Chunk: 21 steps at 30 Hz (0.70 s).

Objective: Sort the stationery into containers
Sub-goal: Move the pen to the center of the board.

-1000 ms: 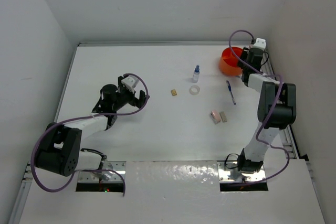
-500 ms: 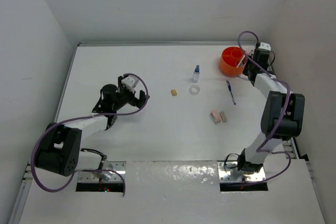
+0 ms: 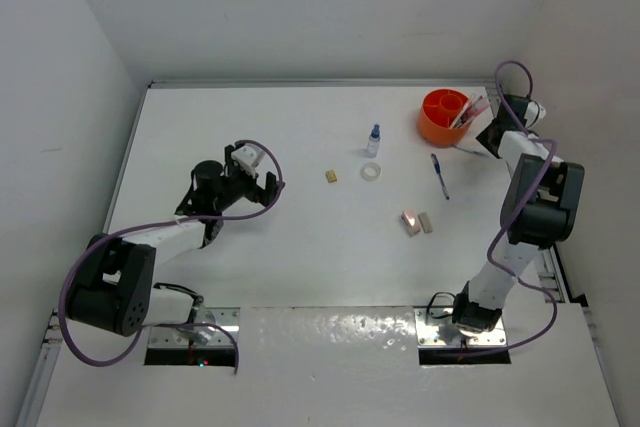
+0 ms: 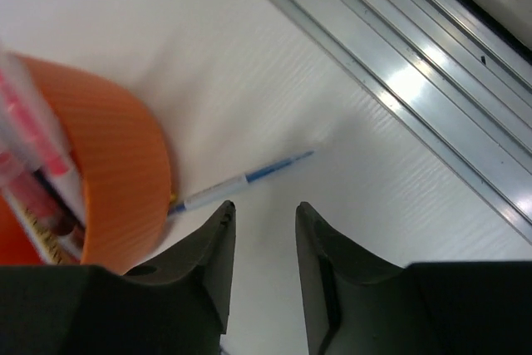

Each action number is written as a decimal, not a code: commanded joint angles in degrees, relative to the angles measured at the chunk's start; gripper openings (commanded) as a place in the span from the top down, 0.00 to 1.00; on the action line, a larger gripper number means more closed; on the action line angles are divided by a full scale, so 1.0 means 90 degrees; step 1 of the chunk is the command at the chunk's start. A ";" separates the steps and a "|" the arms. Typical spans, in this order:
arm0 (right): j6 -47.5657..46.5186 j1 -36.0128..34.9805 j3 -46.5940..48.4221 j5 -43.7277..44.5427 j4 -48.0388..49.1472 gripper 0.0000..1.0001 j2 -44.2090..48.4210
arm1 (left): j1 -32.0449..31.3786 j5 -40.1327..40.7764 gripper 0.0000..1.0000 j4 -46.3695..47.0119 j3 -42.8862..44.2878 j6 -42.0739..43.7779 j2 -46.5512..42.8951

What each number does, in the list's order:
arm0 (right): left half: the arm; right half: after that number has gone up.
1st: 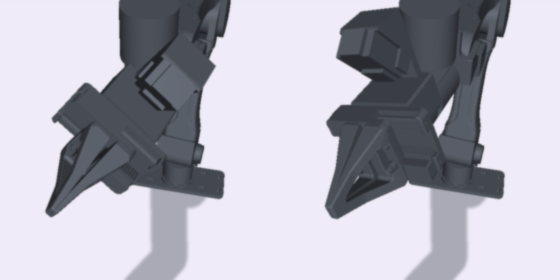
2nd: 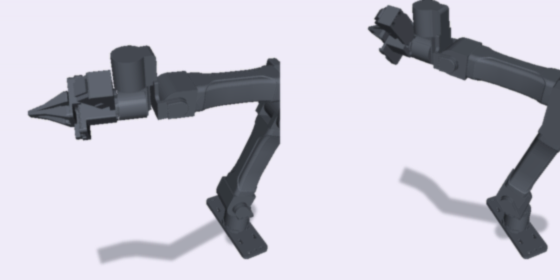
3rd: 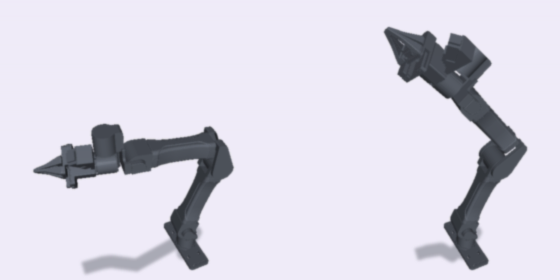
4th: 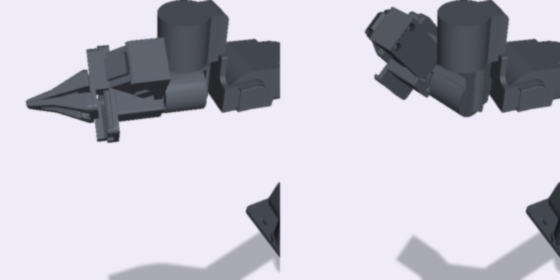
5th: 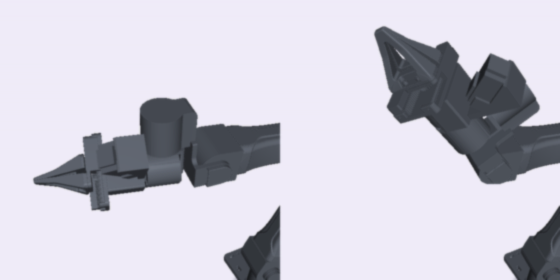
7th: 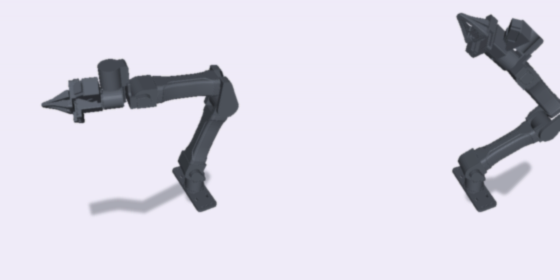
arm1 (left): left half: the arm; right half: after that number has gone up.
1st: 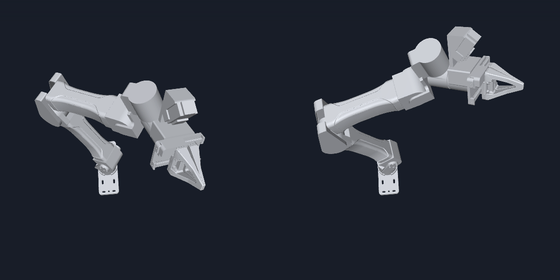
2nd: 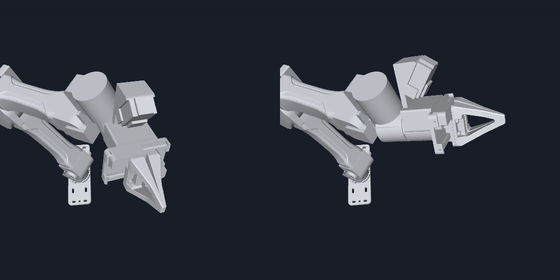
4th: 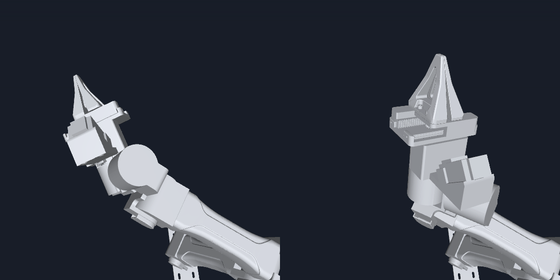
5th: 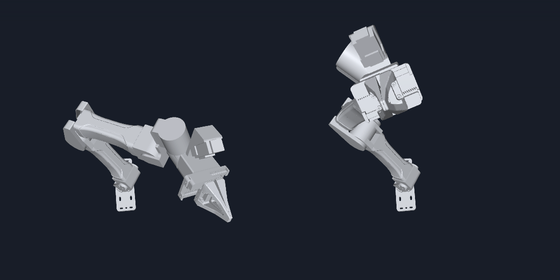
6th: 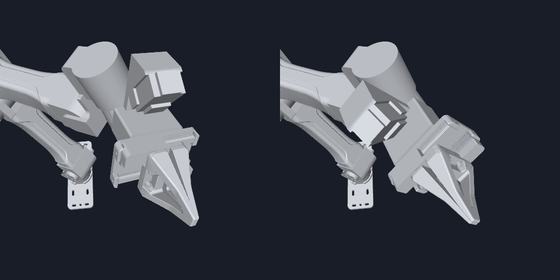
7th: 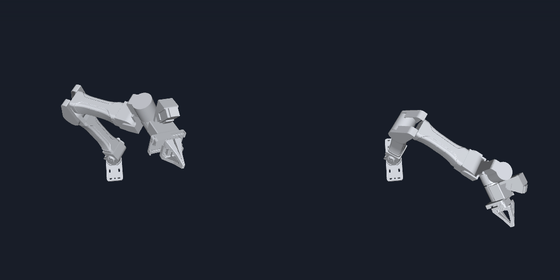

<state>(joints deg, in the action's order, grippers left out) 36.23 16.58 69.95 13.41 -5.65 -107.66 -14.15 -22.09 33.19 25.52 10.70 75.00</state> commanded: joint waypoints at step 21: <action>0.1149 0.0238 0.1386 -0.0054 -0.0123 0.71 -0.1583 | 0.0069 -0.0056 0.02 0.0131 0.0065 0.0022 -0.0199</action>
<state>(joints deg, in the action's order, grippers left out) 44.07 18.31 78.67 14.72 -6.39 -120.51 -14.15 -22.06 33.19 25.52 10.68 74.98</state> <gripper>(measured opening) 0.287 0.978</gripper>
